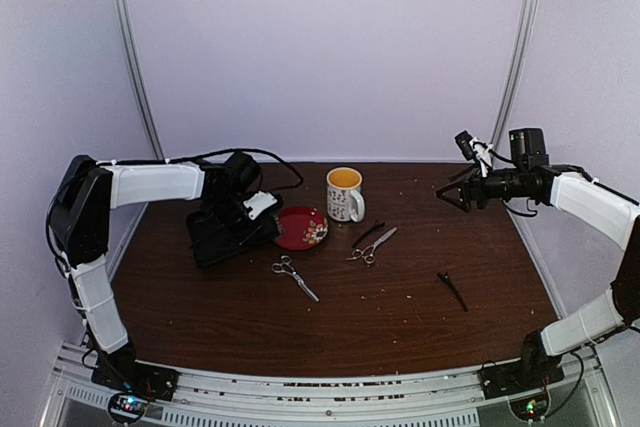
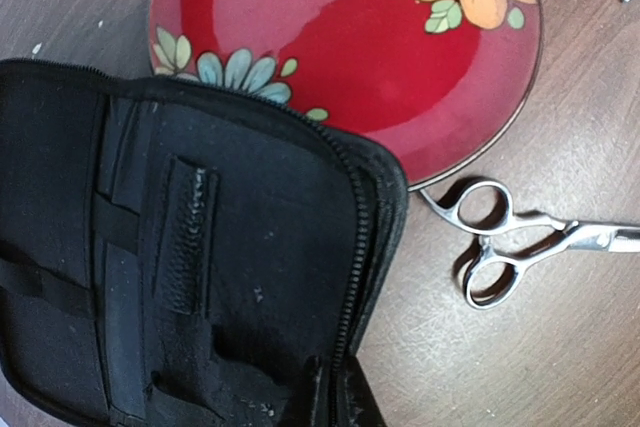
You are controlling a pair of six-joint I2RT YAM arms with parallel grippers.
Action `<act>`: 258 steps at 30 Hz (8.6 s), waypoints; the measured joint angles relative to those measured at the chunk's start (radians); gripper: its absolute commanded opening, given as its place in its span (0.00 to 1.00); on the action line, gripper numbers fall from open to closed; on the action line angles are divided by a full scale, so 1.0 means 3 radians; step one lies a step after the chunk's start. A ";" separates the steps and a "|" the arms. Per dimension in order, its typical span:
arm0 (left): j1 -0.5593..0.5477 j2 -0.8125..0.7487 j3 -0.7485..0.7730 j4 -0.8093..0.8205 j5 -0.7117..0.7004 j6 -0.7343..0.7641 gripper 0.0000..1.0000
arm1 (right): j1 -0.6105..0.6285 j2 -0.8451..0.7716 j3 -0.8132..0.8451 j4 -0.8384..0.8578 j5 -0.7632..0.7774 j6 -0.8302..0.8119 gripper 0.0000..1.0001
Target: Sort the hair-cutting tools
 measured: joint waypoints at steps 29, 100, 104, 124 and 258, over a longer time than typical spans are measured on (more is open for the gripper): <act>-0.1422 -0.0971 -0.1044 -0.0420 -0.0005 -0.0815 0.00 | 0.0355 0.0254 0.0107 -0.0104 0.0043 -0.0051 0.78; -0.0385 -0.2408 -0.2323 0.0080 -0.1392 -0.2948 0.63 | 0.2949 0.3443 0.3253 -0.1584 0.2103 0.0947 0.39; -0.0385 -0.2408 -0.2326 0.0084 -0.1399 -0.2967 0.64 | 0.2950 0.3470 0.3254 -0.1640 0.2130 0.0950 0.31; -0.0379 -0.2410 -0.2452 0.0120 -0.1466 -0.3037 0.66 | 0.2917 0.2984 0.2464 -0.1542 0.2372 0.0744 0.03; -0.1189 -0.2256 -0.2029 0.0731 0.0137 -0.1247 0.62 | 0.3141 0.1071 0.0022 -0.0816 0.1478 -0.0895 0.43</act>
